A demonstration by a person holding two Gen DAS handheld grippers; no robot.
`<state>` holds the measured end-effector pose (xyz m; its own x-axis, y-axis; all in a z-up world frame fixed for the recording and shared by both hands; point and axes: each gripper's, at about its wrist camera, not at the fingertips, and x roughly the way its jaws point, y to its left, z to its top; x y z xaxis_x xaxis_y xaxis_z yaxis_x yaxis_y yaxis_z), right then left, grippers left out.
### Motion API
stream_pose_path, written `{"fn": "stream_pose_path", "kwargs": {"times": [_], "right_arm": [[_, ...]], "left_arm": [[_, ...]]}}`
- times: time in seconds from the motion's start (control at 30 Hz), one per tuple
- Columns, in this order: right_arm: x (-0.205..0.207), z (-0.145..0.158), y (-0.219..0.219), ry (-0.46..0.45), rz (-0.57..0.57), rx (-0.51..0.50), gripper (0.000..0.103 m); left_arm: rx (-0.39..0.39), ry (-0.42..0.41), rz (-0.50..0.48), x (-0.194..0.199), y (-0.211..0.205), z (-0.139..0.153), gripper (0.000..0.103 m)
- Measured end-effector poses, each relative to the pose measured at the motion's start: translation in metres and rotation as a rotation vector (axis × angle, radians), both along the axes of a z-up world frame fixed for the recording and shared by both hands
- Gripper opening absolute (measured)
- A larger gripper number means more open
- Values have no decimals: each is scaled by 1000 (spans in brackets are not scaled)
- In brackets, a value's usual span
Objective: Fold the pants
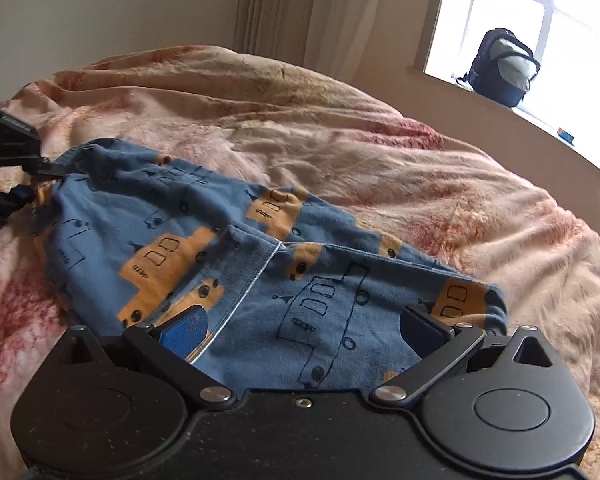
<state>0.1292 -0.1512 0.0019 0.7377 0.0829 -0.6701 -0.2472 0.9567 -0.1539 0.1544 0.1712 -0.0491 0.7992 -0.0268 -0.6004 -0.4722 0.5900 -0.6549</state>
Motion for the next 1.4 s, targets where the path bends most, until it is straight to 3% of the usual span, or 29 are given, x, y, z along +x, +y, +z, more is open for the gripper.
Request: {"fn": "stream_pose_path", "kwargs": {"times": [0.37, 0.57, 0.77, 0.9, 1.03, 1.17, 1.33, 1.37, 1.4], "right_arm": [[-25, 7, -24, -11, -11, -8, 102], [-35, 28, -43, -49, -9, 3, 102], [-30, 27, -72, -66, -114, 54, 102], [-27, 34, -93, -100, -111, 59, 102], [-25, 48, -133, -149, -199, 105, 102], [-34, 57, -182, -199, -326, 159, 102], [-41, 52, -226, -207, -448, 166, 102], [-41, 50, -232, -200, -466, 176, 102], [-41, 48, -239, -191, -484, 192, 102]], "left_arm": [[155, -53, -46, 1, -19, 26, 20], [266, -144, -126, -6, -38, 48, 19], [513, -290, -322, -19, -97, 85, 19], [633, -344, -470, -31, -155, 107, 19], [767, -385, -599, -44, -221, 117, 19], [870, -400, -731, -58, -293, 105, 20], [887, -351, -890, -69, -358, 73, 22], [888, -340, -933, -70, -367, 64, 26], [877, -324, -1000, -72, -372, 53, 38]]}}
